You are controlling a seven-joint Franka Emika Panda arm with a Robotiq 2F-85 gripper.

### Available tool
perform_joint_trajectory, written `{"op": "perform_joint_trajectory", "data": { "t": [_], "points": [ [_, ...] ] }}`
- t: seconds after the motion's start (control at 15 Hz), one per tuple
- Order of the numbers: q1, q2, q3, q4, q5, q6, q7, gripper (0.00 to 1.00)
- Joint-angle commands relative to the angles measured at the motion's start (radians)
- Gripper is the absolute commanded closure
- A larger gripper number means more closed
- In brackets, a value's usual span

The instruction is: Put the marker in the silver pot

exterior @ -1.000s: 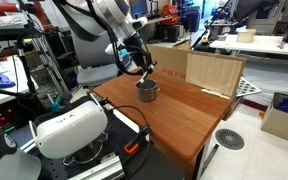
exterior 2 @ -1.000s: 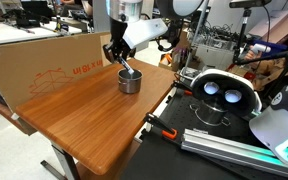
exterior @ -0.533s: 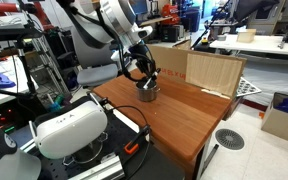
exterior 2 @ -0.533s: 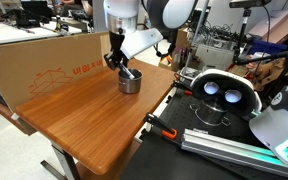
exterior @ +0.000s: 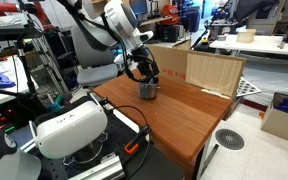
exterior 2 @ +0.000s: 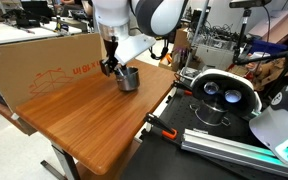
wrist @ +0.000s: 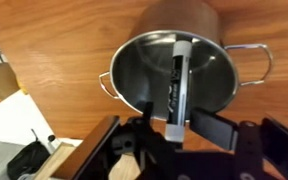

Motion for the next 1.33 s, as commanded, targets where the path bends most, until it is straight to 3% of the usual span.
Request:
{"op": "perform_joint_trajectory", "data": {
  "t": [0.0, 0.2, 0.27, 0.87, 1.27],
  "points": [
    [-0.026, 0.029, 0.038, 0.025, 0.025, -0.03, -0.016, 0.23],
    [-0.03, 0.024, 0.045, 0.023, 0.022, -0.031, -0.012, 0.02],
    [-0.03, 0.021, 0.046, 0.021, 0.021, -0.03, -0.011, 0.0],
    [-0.031, -0.032, 0.075, -0.022, 0.022, -0.012, -0.029, 0.0],
    [-0.019, -0.188, 0.087, -0.138, 0.013, 0.015, -0.038, 0.0]
  ]
}}
